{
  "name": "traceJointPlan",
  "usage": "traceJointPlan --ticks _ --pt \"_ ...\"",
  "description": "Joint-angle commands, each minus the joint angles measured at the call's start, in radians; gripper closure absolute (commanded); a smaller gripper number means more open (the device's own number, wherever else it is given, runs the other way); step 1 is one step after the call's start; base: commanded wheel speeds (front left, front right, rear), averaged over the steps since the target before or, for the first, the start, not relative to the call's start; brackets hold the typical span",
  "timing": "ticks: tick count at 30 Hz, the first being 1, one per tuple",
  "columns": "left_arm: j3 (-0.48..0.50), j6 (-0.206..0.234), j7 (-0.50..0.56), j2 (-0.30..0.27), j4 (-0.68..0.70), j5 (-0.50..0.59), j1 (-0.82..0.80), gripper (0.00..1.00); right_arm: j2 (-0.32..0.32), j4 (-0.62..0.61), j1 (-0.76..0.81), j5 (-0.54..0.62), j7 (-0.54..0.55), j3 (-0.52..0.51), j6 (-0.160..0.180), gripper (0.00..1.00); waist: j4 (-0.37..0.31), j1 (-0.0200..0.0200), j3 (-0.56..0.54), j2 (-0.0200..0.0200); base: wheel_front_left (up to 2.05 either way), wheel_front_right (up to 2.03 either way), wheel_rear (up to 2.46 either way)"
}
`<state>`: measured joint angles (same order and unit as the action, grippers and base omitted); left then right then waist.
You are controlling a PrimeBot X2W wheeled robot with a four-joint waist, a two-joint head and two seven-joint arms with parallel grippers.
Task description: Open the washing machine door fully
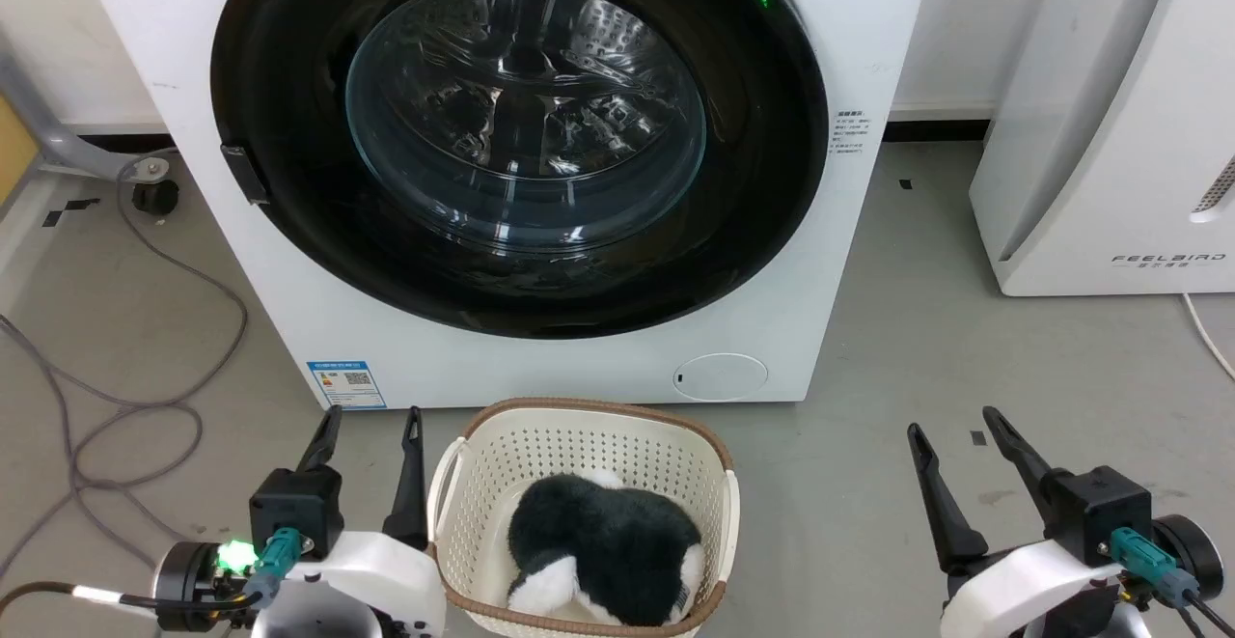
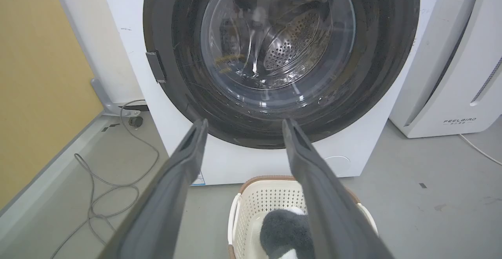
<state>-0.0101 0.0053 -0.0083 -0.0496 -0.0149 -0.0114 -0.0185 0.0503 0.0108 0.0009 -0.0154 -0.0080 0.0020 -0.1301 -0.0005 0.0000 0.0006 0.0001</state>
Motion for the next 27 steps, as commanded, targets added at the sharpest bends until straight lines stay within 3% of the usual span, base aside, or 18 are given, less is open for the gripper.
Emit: traceJointPlan --ticks 1,4,5,6,27 --pt "-0.006 -0.006 -0.010 0.000 -0.009 -0.011 -0.004 0.00 0.000 0.006 0.005 -0.008 -0.010 -0.004 0.000 0.00 0.000 0.0000 0.000 -0.0001 0.00 0.00 0.00" --pt "-0.012 -0.008 -0.016 0.000 -0.016 -0.018 -0.005 0.00 0.000 0.009 0.007 -0.014 -0.017 -0.007 0.000 0.00 0.000 0.0000 0.000 -0.0001 0.00 0.00 0.00" --pt "-0.014 -0.009 -0.018 0.000 -0.018 -0.020 -0.005 0.00 0.000 0.010 0.008 -0.016 -0.019 -0.007 0.000 0.63 0.000 0.0000 0.000 -0.0001 0.00 0.00 0.00" --pt "-0.016 -0.010 -0.020 0.000 -0.020 -0.023 -0.005 0.00 0.000 0.012 0.009 -0.018 -0.021 -0.008 0.000 1.00 0.000 0.0000 0.000 -0.0001 0.00 0.00 0.00" --pt "-0.050 -0.020 -0.064 0.000 -0.053 -0.067 -0.014 0.00 0.000 0.031 0.012 -0.131 -0.065 -0.034 0.000 1.00 0.003 0.0000 0.002 -0.0001 0.00 0.00 0.00"
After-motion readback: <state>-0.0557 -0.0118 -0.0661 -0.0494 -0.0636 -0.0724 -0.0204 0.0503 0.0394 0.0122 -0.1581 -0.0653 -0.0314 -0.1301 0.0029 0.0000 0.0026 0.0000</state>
